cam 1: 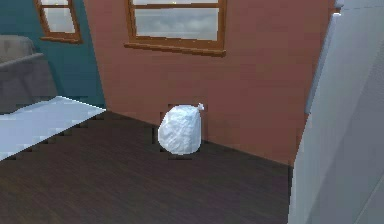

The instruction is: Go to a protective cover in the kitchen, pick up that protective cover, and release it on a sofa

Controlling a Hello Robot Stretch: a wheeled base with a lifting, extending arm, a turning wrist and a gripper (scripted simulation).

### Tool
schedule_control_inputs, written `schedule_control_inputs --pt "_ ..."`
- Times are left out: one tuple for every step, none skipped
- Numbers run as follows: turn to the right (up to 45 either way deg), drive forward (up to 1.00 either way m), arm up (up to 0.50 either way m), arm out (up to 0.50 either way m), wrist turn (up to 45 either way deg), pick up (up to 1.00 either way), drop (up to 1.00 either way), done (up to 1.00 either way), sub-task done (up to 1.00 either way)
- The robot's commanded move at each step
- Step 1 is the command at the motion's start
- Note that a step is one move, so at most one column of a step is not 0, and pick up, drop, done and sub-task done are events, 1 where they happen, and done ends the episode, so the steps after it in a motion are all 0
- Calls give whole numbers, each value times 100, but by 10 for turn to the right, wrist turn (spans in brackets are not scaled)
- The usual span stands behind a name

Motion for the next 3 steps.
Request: schedule_control_inputs --pt "0 0 0 0 180 0 0 0 0" --pt "0 0 -16 0 0 0 0 0 0" --pt "0 0 0 0 0 100 0 0 0"
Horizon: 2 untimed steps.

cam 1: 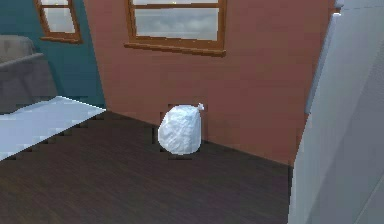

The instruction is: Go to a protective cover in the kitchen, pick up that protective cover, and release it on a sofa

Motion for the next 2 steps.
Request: schedule_control_inputs --pt "0 0 10 0 0 0 0 0 0" --pt "0 0 6 0 0 0 0 0 0"
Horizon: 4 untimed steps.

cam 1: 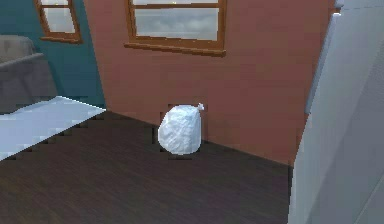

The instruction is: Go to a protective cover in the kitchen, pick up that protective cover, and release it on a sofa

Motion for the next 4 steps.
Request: schedule_control_inputs --pt "0 0 0 0 -450 0 0 0 0" --pt "0 0 0 0 -450 0 0 0 0" --pt "0 0 0 0 -120 0 0 0 0" --pt "0 0 0 -46 0 0 0 0 0"
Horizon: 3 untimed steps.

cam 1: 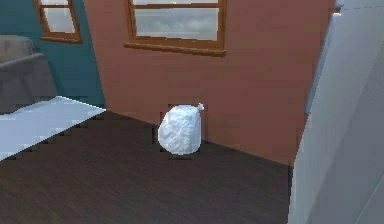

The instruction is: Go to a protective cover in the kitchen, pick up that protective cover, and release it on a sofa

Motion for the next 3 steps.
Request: schedule_control_inputs --pt "-450 0 0 0 0 0 0 0 0" --pt "-270 0 0 0 0 0 0 0 0" --pt "0 20 0 0 0 0 0 0 0"
